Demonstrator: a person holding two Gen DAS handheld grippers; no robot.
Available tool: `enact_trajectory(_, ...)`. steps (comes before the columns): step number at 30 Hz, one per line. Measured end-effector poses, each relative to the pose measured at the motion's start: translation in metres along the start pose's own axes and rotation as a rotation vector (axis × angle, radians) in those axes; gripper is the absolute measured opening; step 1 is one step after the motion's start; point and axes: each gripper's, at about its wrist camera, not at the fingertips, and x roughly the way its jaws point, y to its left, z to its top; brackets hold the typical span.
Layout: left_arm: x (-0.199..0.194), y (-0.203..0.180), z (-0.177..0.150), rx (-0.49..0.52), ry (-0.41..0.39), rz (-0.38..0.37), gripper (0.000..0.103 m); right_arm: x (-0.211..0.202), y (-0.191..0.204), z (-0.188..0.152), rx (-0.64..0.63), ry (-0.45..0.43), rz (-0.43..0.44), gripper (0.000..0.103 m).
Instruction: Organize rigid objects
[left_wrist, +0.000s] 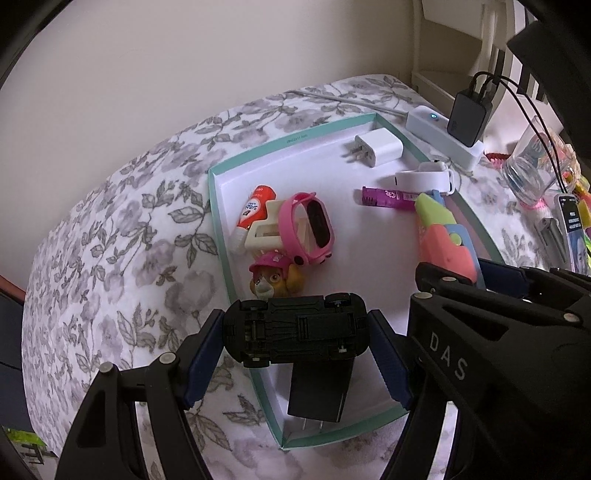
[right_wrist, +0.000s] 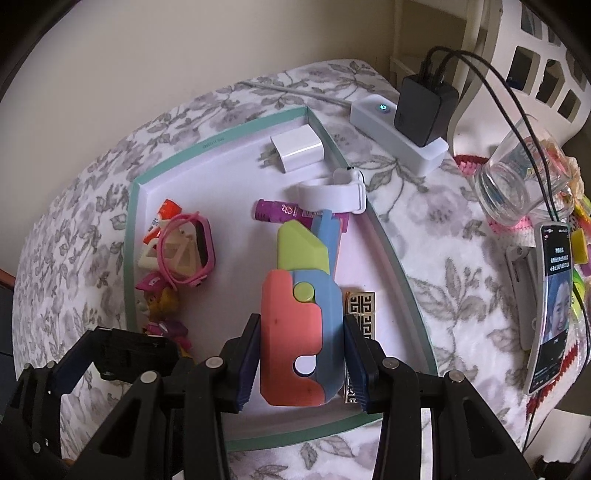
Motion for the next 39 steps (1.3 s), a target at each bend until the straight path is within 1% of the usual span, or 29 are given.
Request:
enact_trajectory(14, 0.004, 0.001, -0.001, -0.017, 0.018, -0.025, 0.077, 0.008, 0.003, 0.0, -0.01, 0.02, -0.016, 0.046)
enact_trajectory(17, 0.002, 0.003, 0.0, -0.024, 0.012, -0.032, 0.078, 0.005, 0.002, 0.0, -0.012, 0.011, -0.019, 0.049)
enact_trajectory(18, 0.002, 0.003, 0.0, -0.026, 0.011, -0.032, 0.078, 0.003, 0.001, 0.001, -0.011, 0.007, -0.018, 0.053)
enact_trajectory(19, 0.001, 0.004, 0.001, -0.029, 0.01, -0.032, 0.078, 0.001, 0.001, 0.001, -0.01, 0.002, -0.018, 0.057)
enact_trajectory(20, 0.001, 0.004, 0.001, -0.032, 0.009, -0.032, 0.078, -0.001, 0.001, 0.001, -0.009, -0.004, -0.019, 0.058)
enact_trajectory(23, -0.004, 0.009, 0.003, -0.048, 0.002, -0.04, 0.078, -0.009, 0.0, 0.003, -0.006, -0.026, -0.022, 0.058)
enact_trajectory(28, -0.014, 0.021, 0.007, -0.09, -0.029, -0.051, 0.078, -0.033, 0.0, 0.008, 0.003, -0.097, -0.02, 0.058)
enact_trajectory(33, -0.02, 0.041, 0.009, -0.156, -0.041, -0.046, 0.078, -0.053, -0.002, 0.011, 0.013, -0.157, -0.024, 0.058)
enact_trajectory(39, -0.023, 0.069, 0.011, -0.239, -0.053, -0.017, 0.078, -0.062, 0.001, 0.012, 0.001, -0.184, -0.026, 0.058)
